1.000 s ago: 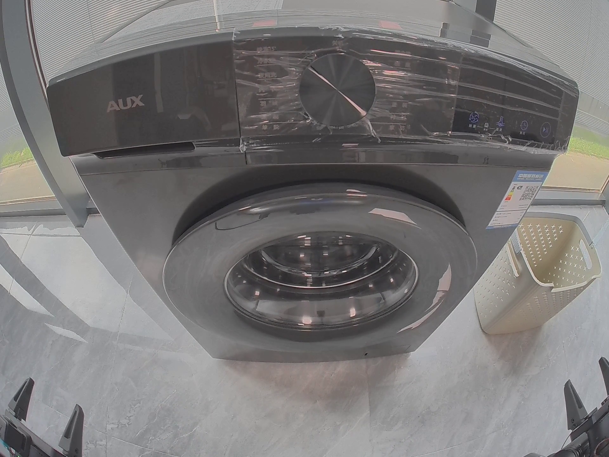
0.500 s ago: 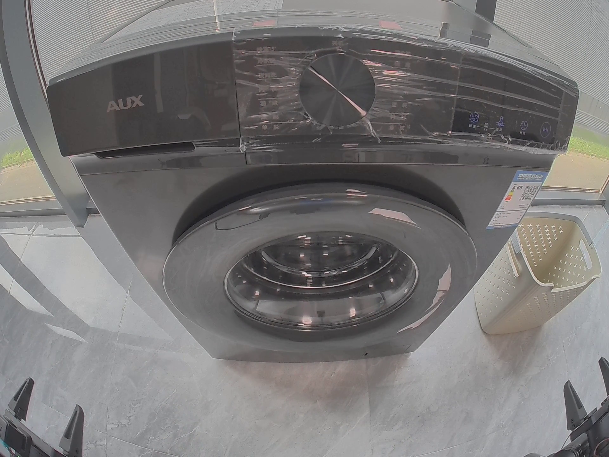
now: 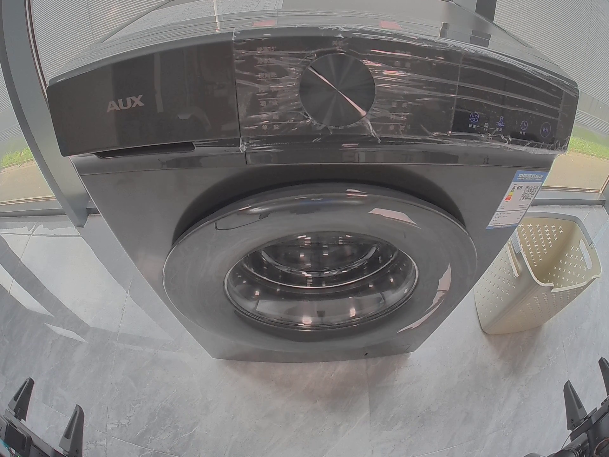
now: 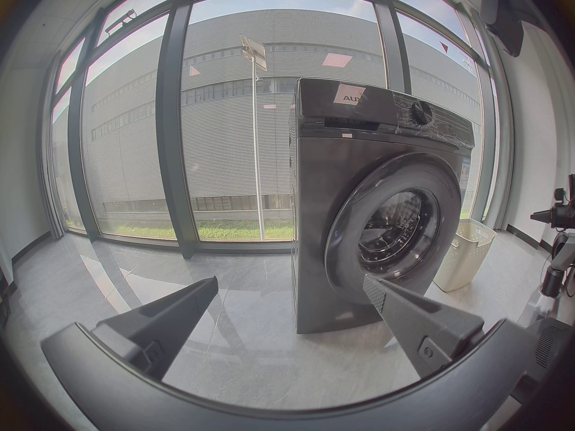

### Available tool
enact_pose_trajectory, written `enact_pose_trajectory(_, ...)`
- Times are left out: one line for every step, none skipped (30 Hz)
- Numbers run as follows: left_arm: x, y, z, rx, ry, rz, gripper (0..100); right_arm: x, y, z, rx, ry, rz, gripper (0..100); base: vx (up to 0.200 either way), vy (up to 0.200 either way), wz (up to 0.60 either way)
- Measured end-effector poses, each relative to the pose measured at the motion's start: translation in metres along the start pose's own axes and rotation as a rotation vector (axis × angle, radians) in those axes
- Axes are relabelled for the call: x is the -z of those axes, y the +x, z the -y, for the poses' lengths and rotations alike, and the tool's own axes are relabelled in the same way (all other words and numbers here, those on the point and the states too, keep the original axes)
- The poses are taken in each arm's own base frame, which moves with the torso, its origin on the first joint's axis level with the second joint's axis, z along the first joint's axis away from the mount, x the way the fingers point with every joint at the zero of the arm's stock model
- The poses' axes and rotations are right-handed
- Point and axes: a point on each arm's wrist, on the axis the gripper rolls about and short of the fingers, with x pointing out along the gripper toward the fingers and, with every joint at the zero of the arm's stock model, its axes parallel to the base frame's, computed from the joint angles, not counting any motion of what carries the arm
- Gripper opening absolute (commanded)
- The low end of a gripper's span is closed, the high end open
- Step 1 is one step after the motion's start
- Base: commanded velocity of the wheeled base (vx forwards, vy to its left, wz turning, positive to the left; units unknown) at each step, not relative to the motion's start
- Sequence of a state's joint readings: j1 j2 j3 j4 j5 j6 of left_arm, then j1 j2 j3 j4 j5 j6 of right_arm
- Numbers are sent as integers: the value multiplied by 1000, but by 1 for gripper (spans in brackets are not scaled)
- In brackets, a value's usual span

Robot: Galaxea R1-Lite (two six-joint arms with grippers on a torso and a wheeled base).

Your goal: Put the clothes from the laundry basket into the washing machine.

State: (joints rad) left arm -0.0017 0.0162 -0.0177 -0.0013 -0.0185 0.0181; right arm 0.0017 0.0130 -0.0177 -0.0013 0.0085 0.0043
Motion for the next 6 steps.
enact_pose_trajectory(0, 0, 0, 0, 0, 0, 100, 0, 0, 0, 0, 0, 0, 100, 0, 0, 0)
enact_pose_trajectory(0, 0, 0, 0, 0, 0, 100, 0, 0, 0, 0, 0, 0, 100, 0, 0, 0)
enact_pose_trajectory(0, 0, 0, 0, 0, 0, 100, 0, 0, 0, 0, 0, 0, 100, 0, 0, 0)
enact_pose_trajectory(0, 0, 0, 0, 0, 0, 100, 0, 0, 0, 0, 0, 0, 100, 0, 0, 0)
enact_pose_trajectory(0, 0, 0, 0, 0, 0, 100, 0, 0, 0, 0, 0, -1, 100, 0, 0, 0)
enact_pose_trajectory(0, 0, 0, 0, 0, 0, 100, 0, 0, 0, 0, 0, 0, 100, 0, 0, 0)
